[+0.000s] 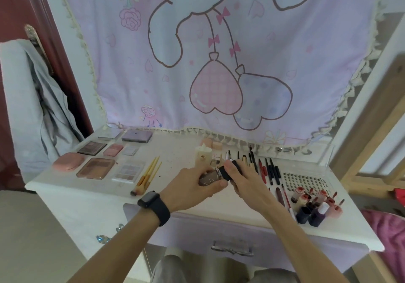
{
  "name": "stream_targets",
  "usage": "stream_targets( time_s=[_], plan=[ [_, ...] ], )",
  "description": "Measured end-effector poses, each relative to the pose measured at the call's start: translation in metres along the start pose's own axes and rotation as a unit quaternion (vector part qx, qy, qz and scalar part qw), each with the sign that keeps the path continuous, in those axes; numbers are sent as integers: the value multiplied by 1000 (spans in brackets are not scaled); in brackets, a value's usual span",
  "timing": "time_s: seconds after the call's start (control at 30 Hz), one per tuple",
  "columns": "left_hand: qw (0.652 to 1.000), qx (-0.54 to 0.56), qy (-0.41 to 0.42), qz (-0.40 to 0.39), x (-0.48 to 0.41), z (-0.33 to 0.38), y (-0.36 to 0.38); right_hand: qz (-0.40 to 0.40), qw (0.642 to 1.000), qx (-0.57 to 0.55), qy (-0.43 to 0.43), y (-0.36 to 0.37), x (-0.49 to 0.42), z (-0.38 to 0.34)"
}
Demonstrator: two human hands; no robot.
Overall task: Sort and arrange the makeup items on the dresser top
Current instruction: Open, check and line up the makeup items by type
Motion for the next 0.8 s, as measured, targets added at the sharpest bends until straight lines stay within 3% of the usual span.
stream_targets(
  time_s=[0.1,0.23,0.33,0.4,0.47,0.53,0.6,0.8],
  plan=[
    [995,82,-5,-50,1,10,-1,-24,997,65,-26,-5,-1,-17],
    [994,111,5,-7,-1,18,-11,-42,996,71,-44,-13,-3,-33],
    [975,196,-11,-103,-1,22,-11,-57,994,70,-63,-15,3,-40],
    [969,207,-13,-135,2,21,-18,-20,995,55,-76,-32,4,-45],
    [974,199,-12,-106,5,15,-29,65,994,41,-77,-65,2,-52],
    [976,206,-15,-62,5,9,-40,97,992,-54,-66,-87,1,-54],
    [977,211,-12,-32,3,8,-47,68,983,-160,-56,-87,-1,-52],
    [963,270,-20,-8,3,15,-43,-40,959,-278,-38,-47,3,-36]
  ],
)
Point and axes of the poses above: each hand's wrist, its own x-axis away from the middle knuckle, its own y-axis out of the palm, z = x × y, the point moved 8 cm from there along -x, towards the middle knuckle, and after that the axes turned 2 degrees about z, right-handed, at the moved point
